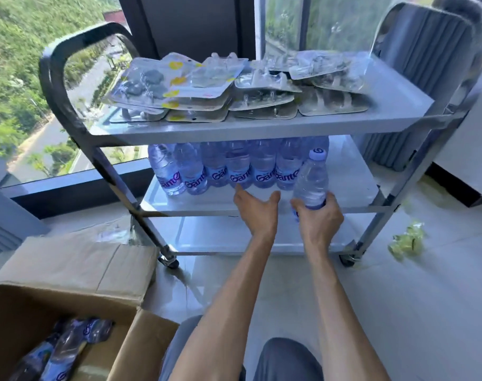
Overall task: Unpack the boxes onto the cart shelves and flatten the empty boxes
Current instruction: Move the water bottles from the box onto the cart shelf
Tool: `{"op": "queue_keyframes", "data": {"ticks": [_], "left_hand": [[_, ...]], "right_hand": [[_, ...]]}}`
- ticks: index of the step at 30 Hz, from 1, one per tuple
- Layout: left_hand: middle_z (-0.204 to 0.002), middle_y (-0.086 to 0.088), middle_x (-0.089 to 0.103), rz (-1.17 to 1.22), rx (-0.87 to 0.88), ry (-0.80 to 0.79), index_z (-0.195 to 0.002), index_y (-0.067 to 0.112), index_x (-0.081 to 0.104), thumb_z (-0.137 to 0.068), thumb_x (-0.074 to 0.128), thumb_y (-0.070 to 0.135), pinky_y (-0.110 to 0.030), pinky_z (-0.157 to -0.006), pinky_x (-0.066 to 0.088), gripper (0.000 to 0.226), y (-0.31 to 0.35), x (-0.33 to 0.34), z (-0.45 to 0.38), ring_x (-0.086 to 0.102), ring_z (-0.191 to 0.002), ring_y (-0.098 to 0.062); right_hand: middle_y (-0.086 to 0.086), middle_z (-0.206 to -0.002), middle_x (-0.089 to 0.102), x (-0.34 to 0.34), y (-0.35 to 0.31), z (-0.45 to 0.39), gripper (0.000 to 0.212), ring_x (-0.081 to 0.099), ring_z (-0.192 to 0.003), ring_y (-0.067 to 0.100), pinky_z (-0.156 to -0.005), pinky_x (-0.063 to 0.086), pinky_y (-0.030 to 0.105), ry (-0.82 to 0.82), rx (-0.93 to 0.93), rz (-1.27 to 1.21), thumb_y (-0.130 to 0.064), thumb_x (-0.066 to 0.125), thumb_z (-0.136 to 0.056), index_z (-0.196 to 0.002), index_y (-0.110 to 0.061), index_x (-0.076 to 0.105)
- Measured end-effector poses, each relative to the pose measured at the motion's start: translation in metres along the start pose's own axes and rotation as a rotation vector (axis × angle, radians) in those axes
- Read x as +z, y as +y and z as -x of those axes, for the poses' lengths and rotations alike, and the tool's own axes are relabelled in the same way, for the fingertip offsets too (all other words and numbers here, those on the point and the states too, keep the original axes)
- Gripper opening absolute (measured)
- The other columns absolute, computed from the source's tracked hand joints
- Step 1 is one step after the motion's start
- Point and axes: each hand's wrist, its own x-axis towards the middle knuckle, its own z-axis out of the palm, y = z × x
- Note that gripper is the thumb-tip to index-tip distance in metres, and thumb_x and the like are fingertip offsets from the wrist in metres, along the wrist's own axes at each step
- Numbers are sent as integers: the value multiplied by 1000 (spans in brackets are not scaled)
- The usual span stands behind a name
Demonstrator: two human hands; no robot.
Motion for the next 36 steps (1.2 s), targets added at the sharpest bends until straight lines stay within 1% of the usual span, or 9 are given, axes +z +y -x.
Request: {"op": "queue_keyframes", "data": {"ticks": [3, 7, 10, 12, 16, 19, 22, 29, 36], "left_hand": [[-162, -19, 8, -66, 2, 11, -156, 1, 4, -76, 83, 38, -33, -120, 17, 118, 11, 40, -18, 7, -151, -28], [-164, -18, -4, -95, 51, 92, -158, 6, 3, -67, 81, 61, -45, -118, 27, 131, 7, 76, -33, 4, -151, -31], [-164, -17, -10, -129, 124, 147, -158, 7, 2, -64, 75, 71, -49, -114, 35, 134, -3, 93, -38, 5, -152, -33], [-164, -18, -9, -173, 185, 195, -157, 4, 7, -68, 74, 69, -51, -109, 40, 129, -12, 103, -40, 8, -151, -34], [-164, -18, -8, -271, 232, 231, -157, 4, 8, -74, 74, 62, -50, -96, 52, 121, -31, 109, -39, 13, -150, -35], [-162, -21, -15, -379, 240, 162, -157, 5, 0, -75, 80, 48, -51, -93, 53, 123, -42, 109, -39, 16, -148, -41], [-161, -22, -18, -398, 218, 137, -157, 6, -4, -73, 85, 40, -53, -95, 51, 127, -42, 108, -41, 13, -148, -43], [-161, -21, -19, -397, 219, 122, -157, 7, -5, -74, 85, 36, -54, -96, 50, 126, -40, 106, -42, 9, -149, -43], [-161, -19, -19, -410, 214, 113, -157, 8, -5, -75, 84, 37, -52, -101, 48, 124, -39, 106, -43, 11, -149, -42]], "right_hand": [[-9, -80, 67, 9, 0, -28, 37, 60, -67, 2, -63, 51, 18, 58, -26, -63, -21, 87, -61, -88, -19, 62], [1, -102, 69, 20, 10, -63, 42, 66, -93, 15, -83, 55, 32, 22, -25, -91, -16, 83, -70, -106, -12, 62], [-16, -101, 62, 27, 17, -77, 44, 59, -92, -9, -83, 47, 9, -26, -48, -81, -15, 81, -75, -112, -21, 57], [-11, -107, 63, 30, 25, -81, 46, 59, -99, -5, -84, 46, 10, -46, -74, -50, -14, 79, -76, -116, -19, 57], [10, -113, 59, 31, 51, -72, 55, 52, -110, 27, -86, 47, 36, -63, -116, 219, -12, 79, -72, -121, -10, 54], [11, -118, 60, 33, 56, -69, 61, 53, -112, 29, -92, 47, 42, -47, -93, 281, -12, 79, -74, -128, -7, 51], [12, -128, 59, 41, 53, -76, 71, 52, -119, 31, -101, 42, 39, -42, -103, 327, -5, 77, -75, -138, -4, 45], [20, -143, 44, 58, 50, -91, 90, 43, -128, 37, -106, 36, 40, -79, -26, 477, -10, 69, -88, -154, 2, 10], [15, -146, 42, 67, 49, -109, 93, 45, -128, 35, -102, 38, 46, -115, 23, 624, -20, 67, -89, -155, -1, 3]]}}
